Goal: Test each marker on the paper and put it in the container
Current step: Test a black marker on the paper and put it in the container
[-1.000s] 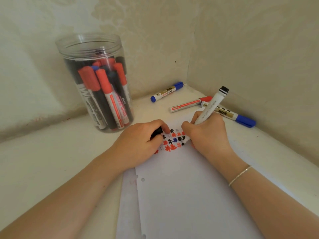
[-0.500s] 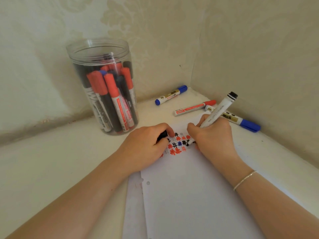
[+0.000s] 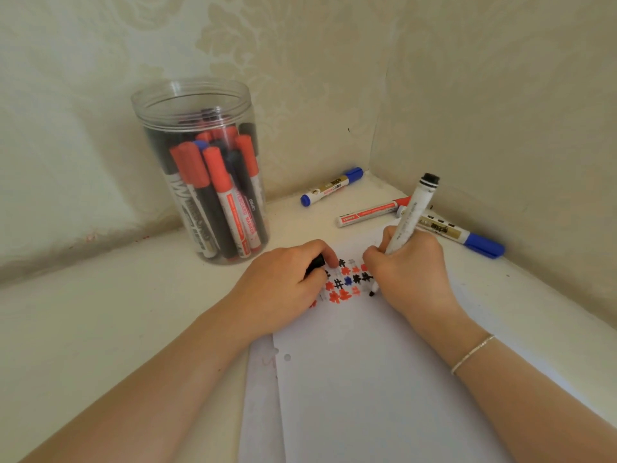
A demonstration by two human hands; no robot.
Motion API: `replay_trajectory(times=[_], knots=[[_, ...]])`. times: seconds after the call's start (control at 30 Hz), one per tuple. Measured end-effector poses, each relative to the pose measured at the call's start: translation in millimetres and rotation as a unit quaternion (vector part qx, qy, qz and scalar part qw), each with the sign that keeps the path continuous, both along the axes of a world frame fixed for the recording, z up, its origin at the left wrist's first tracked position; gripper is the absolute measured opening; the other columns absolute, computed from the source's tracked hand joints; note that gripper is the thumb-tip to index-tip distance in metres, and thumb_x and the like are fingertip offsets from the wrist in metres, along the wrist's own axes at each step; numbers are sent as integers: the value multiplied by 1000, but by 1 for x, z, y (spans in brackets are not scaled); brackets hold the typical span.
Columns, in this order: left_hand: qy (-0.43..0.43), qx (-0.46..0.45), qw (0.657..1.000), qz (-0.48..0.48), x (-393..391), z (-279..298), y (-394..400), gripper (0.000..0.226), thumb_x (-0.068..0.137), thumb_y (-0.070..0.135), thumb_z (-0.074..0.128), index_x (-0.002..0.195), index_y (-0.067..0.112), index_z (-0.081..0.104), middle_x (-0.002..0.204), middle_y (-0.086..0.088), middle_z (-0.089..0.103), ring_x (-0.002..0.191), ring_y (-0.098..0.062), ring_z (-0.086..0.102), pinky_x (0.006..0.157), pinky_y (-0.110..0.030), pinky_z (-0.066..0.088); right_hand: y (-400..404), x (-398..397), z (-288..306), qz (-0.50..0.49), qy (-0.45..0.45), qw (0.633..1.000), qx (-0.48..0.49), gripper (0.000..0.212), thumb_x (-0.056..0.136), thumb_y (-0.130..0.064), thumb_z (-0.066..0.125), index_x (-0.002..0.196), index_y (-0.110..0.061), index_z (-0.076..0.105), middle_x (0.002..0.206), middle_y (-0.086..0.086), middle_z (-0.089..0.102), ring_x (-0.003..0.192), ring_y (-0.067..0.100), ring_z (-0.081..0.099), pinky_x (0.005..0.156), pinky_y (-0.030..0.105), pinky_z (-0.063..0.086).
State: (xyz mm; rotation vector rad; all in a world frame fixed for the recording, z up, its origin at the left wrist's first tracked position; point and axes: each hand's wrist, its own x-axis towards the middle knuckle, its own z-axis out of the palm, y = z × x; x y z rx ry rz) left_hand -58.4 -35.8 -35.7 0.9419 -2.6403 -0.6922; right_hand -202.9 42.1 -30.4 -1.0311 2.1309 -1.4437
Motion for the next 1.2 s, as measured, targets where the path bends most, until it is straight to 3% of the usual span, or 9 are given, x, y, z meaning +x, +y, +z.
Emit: replay_trajectory(times=[0.1, 0.17, 0.33, 0.43, 0.63, 0.87, 0.97, 1.1, 1.2], knots=[[3, -3, 1000, -1, 1, 0, 1, 21, 98, 25, 42, 111, 34, 56, 71, 18, 55, 55, 0, 51, 49, -14, 30, 0, -3, 1, -2, -28, 999, -17, 36, 81, -6, 63, 57, -12, 37, 56, 5, 37, 45, 11, 37, 43, 20, 35], [22, 9, 1000, -3, 2, 2, 3, 23, 99, 27, 39, 114, 34, 55, 75, 17, 58, 60, -1, 52, 53, -16, 32, 3, -8, 3, -14, -124, 988, -87, 35, 81, -11, 70, 59, -12, 44, 50, 6, 46, 35, 10, 39, 37, 17, 34], [70, 46, 996, -17, 2, 6, 7, 31, 101, 26, 35, 127, 33, 52, 116, 15, 55, 103, 0, 52, 89, -24, 44, 8, -14, 10, 51, -302, 930, -205, 18, 73, -23, 73, 69, -10, 61, 61, 5, 60, 47, 15, 56, 50, 27, 49], [70, 54, 996, -16, 2, 4, 4, 30, 100, 32, 40, 129, 33, 48, 119, 16, 56, 102, 1, 54, 87, -20, 45, 8, -15, 10, 95, -392, 886, -229, 23, 86, -21, 60, 70, -5, 62, 66, 9, 63, 49, 21, 59, 50, 30, 51], [78, 66, 995, -17, 2, 0, 2, 20, 98, 34, 46, 118, 31, 50, 95, 20, 57, 78, 5, 55, 65, -13, 38, 7, -14, 9, 104, -303, 926, -198, 21, 88, -6, 59, 68, -3, 51, 60, 11, 61, 41, 20, 54, 41, 28, 45], [103, 33, 993, -53, 0, 1, 5, 19, 97, 29, 51, 115, 27, 54, 100, 14, 62, 85, -1, 57, 75, -27, 49, 8, -11, 7, 150, -242, 947, -150, 18, 74, -15, 72, 71, -1, 61, 65, 18, 66, 47, 21, 59, 47, 27, 49], [136, 15, 988, -66, 1, 1, 5, 22, 94, 34, 49, 114, 27, 56, 98, 12, 61, 90, -7, 56, 79, -32, 48, 9, -12, 9, 184, -268, 934, -148, 23, 68, -18, 72, 76, 2, 64, 73, 20, 69, 54, 22, 64, 53, 28, 53], [173, 40, 982, -63, 2, 7, 8, 14, 98, 27, 49, 109, 26, 59, 75, 20, 55, 69, -1, 50, 62, -15, 38, 11, -14, 12, 241, -393, 872, -164, 44, 81, -34, 57, 89, 8, 66, 89, 29, 68, 72, 32, 68, 63, 35, 56], [175, 60, 982, -37, 1, 11, 10, 13, 98, 25, 49, 101, 24, 61, 66, 26, 55, 58, 2, 49, 53, -12, 34, 8, -16, 13, 131, -383, 889, -214, 31, 88, -29, 55, 83, -1, 69, 72, 14, 64, 52, 24, 59, 50, 31, 49]])
